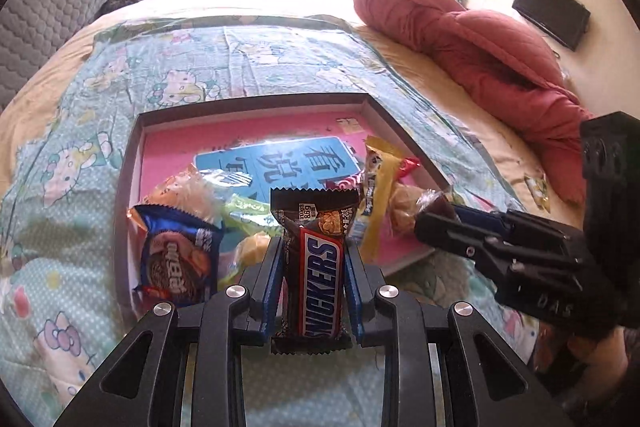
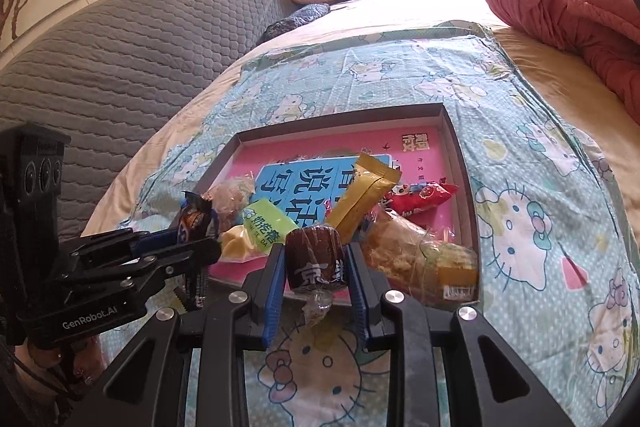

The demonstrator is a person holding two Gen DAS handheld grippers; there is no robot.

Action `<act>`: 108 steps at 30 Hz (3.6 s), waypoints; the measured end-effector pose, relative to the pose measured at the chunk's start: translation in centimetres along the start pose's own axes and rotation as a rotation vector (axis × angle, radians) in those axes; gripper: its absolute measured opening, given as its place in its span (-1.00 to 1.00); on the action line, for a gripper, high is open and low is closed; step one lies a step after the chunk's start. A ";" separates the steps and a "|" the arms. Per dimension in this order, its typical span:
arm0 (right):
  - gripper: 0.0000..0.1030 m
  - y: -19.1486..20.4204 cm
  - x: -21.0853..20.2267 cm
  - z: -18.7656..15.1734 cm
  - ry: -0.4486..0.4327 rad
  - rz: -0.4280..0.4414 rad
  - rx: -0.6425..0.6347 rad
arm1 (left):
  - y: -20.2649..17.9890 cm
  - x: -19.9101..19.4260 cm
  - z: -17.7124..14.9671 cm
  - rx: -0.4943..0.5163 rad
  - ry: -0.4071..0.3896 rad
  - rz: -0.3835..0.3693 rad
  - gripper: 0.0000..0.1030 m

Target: Organize snacks

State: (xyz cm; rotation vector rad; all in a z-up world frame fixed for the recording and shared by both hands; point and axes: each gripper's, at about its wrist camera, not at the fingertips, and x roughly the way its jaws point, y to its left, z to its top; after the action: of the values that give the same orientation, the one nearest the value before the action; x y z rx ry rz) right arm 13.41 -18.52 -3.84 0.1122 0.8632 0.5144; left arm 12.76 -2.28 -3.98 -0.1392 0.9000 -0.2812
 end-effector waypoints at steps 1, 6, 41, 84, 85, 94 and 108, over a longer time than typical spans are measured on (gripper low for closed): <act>-0.42 0.0 0.3 0.1 0.000 -0.009 -0.001 | -0.1 0.5 0.2 -0.005 0.002 0.005 -0.44; -0.42 0.2 1.8 0.1 0.018 -0.033 -0.023 | -0.3 2.5 0.8 0.001 0.020 0.016 -0.44; 0.52 2.0 -5.7 -2.2 -0.114 -0.140 -0.002 | -0.4 -7.4 -3.8 -0.094 -0.041 0.157 0.57; 0.97 4.1 -7.2 -6.8 -0.024 -0.294 -0.021 | -0.2 -9.1 -8.2 -0.152 0.019 0.295 0.59; 0.97 4.1 -7.2 -6.8 -0.023 -0.294 -0.022 | -0.2 -9.1 -8.2 -0.151 0.022 0.297 0.59; 0.97 4.2 -6.9 -6.9 -0.017 -0.292 -0.029 | 0.0 -8.9 -8.4 -0.154 0.028 0.303 0.59; 0.97 4.1 -6.8 -6.9 -0.013 -0.293 -0.027 | 0.2 -8.5 -8.6 -0.158 0.043 0.319 0.59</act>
State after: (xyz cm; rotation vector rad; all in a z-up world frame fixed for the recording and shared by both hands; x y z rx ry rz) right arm 2.97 -18.91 -2.38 -0.0359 0.8425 0.2500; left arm 1.06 0.47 -2.93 -0.1339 0.9718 0.0840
